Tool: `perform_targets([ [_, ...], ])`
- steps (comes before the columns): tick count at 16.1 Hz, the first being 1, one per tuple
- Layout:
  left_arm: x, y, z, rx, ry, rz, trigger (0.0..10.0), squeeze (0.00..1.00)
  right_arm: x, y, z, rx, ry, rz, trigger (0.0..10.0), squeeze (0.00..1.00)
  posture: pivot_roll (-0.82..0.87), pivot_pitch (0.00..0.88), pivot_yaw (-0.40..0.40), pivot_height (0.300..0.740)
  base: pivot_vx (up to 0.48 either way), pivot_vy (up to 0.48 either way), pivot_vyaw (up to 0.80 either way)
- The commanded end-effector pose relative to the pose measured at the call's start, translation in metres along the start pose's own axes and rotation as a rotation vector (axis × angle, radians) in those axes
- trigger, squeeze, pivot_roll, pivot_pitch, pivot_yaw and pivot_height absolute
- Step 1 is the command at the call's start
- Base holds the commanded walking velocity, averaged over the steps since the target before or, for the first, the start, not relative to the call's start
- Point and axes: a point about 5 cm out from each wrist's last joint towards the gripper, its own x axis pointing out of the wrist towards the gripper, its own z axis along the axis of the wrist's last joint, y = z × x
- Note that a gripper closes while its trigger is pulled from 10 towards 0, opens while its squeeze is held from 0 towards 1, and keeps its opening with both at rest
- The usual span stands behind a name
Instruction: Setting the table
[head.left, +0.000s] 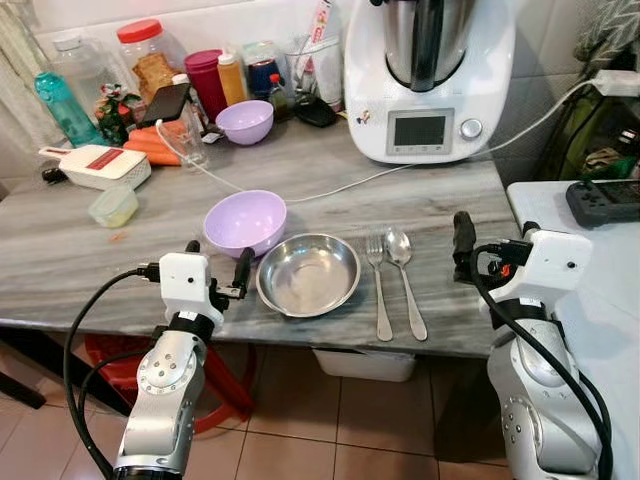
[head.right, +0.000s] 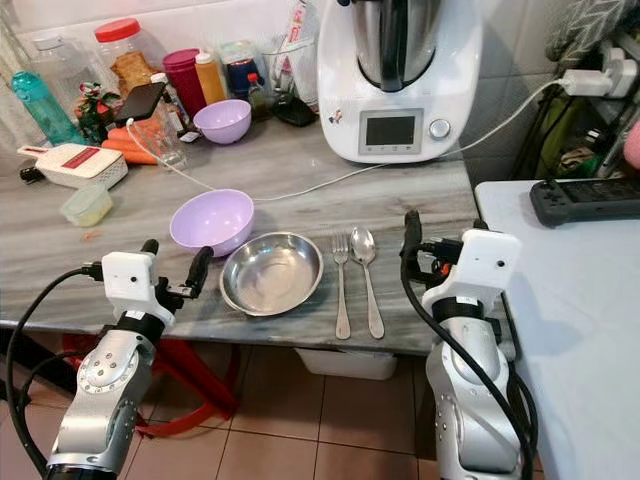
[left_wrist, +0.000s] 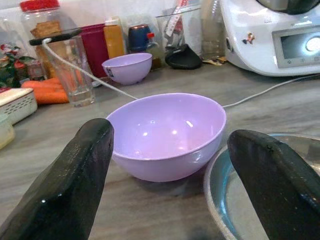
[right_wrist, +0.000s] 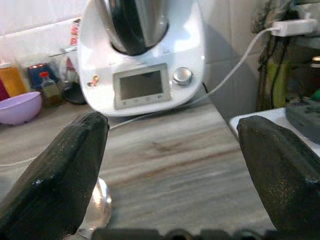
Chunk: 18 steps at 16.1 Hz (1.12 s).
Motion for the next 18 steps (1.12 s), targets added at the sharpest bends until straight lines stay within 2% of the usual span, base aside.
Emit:
perform_targets([
  [1,-0.001,0.004,0.003,0.016,0.001,0.022,10.0,0.00,0.001,0.003,0.006,0.008,-0.020,0.013,10.0,0.00,-0.09,0.015,0.144,0.740,0.000,0.000,-0.79],
  [4,-0.001,0.003,0.000,0.011,0.014,0.017,10.0,0.00,0.001,0.004,0.005,0.032,-0.018,0.025,10.0,0.00,-0.09,0.016,0.143,0.740,0.000,0.000,-0.26],
  [7,-0.002,0.004,0.000,0.018,0.019,0.036,10.0,0.00,0.002,0.006,-0.002,-0.029,0.024,0.016,10.0,0.00,-0.09,0.019,0.142,0.740,0.000,0.000,0.00],
  [8,-0.002,0.003,0.001,0.020,0.018,0.035,10.0,0.00,-0.001,0.011,-0.004,0.066,0.020,0.056,10.0,0.00,-0.09,0.019,0.142,0.740,0.000,0.000,0.00],
  [10,-0.001,0.003,0.001,0.024,0.021,0.030,10.0,0.00,-0.004,0.010,-0.007,0.077,0.033,0.048,10.0,0.00,-0.09,0.023,0.141,0.740,0.000,0.000,0.00],
  [18,-0.002,0.002,-0.002,0.038,0.044,0.026,10.0,0.00,-0.007,0.005,-0.015,0.071,0.066,0.048,10.0,0.00,-0.08,0.022,0.139,0.740,-0.292,0.000,0.00],
])
